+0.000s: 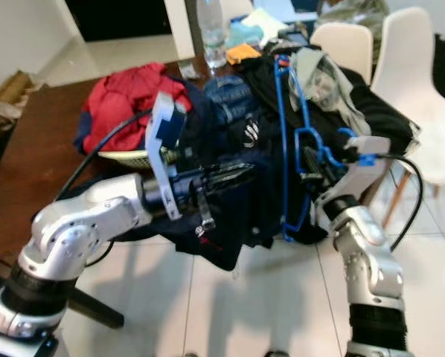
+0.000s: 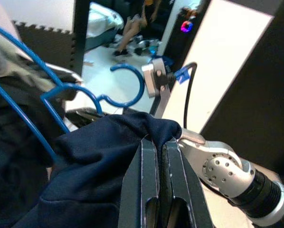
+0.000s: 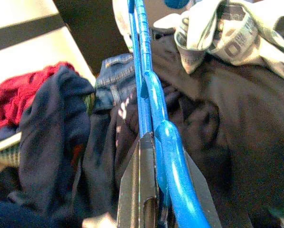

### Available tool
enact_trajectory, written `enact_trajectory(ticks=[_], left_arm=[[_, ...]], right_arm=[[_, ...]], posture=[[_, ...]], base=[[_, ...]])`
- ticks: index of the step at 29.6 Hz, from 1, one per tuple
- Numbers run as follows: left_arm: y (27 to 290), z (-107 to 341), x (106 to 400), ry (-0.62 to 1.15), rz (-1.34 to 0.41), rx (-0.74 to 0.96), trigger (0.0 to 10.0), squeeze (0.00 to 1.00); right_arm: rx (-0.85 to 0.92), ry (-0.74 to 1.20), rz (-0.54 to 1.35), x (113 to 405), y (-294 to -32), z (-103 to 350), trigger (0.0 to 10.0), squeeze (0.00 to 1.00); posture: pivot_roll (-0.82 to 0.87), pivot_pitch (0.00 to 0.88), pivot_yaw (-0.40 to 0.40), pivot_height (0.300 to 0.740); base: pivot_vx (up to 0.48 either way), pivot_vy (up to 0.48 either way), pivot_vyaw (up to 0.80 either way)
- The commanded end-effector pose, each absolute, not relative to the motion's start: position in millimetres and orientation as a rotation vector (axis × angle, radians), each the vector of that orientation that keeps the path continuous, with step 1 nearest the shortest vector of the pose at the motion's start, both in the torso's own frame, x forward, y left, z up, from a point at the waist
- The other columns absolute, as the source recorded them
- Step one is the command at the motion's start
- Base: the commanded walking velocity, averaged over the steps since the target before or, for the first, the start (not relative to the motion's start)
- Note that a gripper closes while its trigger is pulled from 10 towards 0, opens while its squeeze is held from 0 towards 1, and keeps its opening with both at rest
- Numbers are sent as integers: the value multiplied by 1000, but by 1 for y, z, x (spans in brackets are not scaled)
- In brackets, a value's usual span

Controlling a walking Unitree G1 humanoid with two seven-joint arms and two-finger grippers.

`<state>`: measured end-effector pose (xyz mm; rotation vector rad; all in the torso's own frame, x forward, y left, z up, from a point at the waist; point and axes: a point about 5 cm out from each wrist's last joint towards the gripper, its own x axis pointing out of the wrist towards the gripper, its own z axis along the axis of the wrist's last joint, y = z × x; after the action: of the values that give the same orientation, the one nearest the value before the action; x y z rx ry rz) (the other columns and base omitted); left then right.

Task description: Hang hanger

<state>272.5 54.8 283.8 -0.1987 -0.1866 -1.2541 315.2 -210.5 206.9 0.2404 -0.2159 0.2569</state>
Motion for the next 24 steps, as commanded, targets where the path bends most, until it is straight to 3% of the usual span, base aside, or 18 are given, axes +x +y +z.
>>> enact_trajectory(ticks=[1,11,15,19,24], left_arm=[[56,278,274,-172,-1243,-208,10000,0],[55,281,282,-188,-1215,-212,10000,0],[59,274,288,-182,-1185,-160,10000,0],[67,269,294,-183,-1146,-64,10000,0],[102,260,317,-199,-993,238,10000,0]], right_arm=[[252,-221,291,314,-201,206,10000,0],[249,-183,274,314,-205,201,10000,0],[226,-158,264,314,-205,197,10000,0],[221,-144,251,314,-207,195,10000,0],[183,-107,215,315,-213,191,10000,0]], posture=[[116,127,50,740],[108,137,48,740],[108,137,48,740],[102,143,46,740],[95,145,43,740]], base=[[-330,0,0],[-325,0,0],[0,0,-800],[0,0,-800],[0,0,-800]])
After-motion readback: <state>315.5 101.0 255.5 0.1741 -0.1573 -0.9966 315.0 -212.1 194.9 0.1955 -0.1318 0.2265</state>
